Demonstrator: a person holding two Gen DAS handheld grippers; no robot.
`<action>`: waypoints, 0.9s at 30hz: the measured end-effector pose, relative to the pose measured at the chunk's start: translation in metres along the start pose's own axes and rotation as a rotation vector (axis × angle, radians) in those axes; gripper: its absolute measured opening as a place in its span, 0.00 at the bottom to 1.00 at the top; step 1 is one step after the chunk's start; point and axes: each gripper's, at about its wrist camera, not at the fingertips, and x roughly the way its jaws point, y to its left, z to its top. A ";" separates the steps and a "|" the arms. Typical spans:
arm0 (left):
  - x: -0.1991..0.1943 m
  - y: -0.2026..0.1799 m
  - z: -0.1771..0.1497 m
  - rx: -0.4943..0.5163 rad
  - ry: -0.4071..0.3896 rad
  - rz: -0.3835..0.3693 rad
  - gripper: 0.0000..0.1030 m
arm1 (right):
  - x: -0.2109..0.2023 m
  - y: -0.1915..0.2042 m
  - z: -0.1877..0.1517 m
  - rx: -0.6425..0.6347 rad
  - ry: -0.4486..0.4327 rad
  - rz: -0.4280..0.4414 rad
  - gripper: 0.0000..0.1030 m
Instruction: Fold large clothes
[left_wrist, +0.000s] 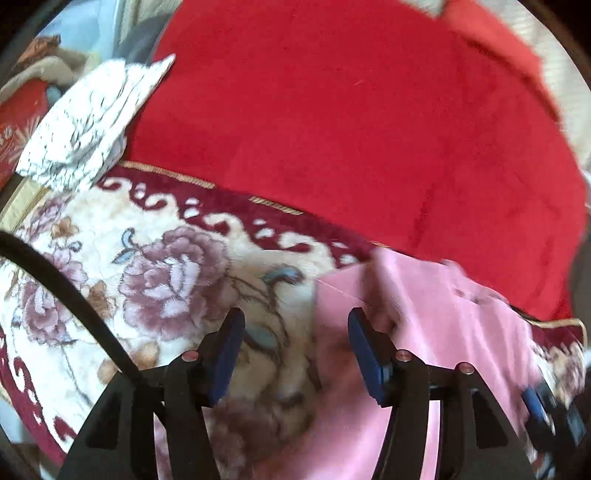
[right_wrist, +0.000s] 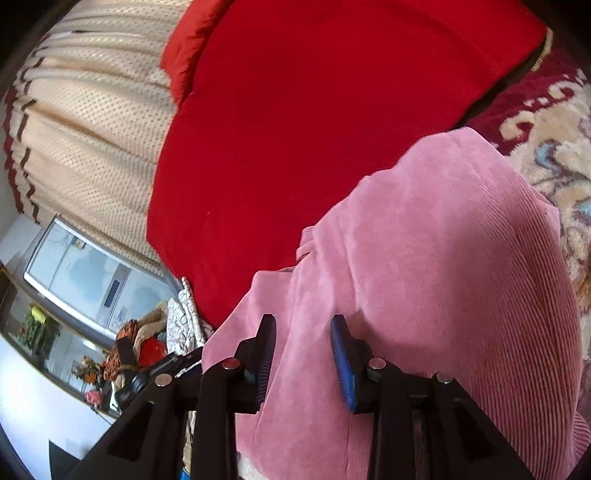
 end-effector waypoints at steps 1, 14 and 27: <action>-0.010 -0.002 -0.005 0.013 -0.014 -0.025 0.61 | 0.000 0.003 -0.002 -0.020 0.003 0.002 0.33; 0.074 -0.041 -0.027 0.165 0.177 0.274 0.77 | 0.030 0.009 -0.020 -0.116 0.160 -0.100 0.29; -0.017 -0.015 -0.077 0.032 0.088 0.048 0.76 | 0.047 0.043 -0.046 -0.203 0.251 0.026 0.32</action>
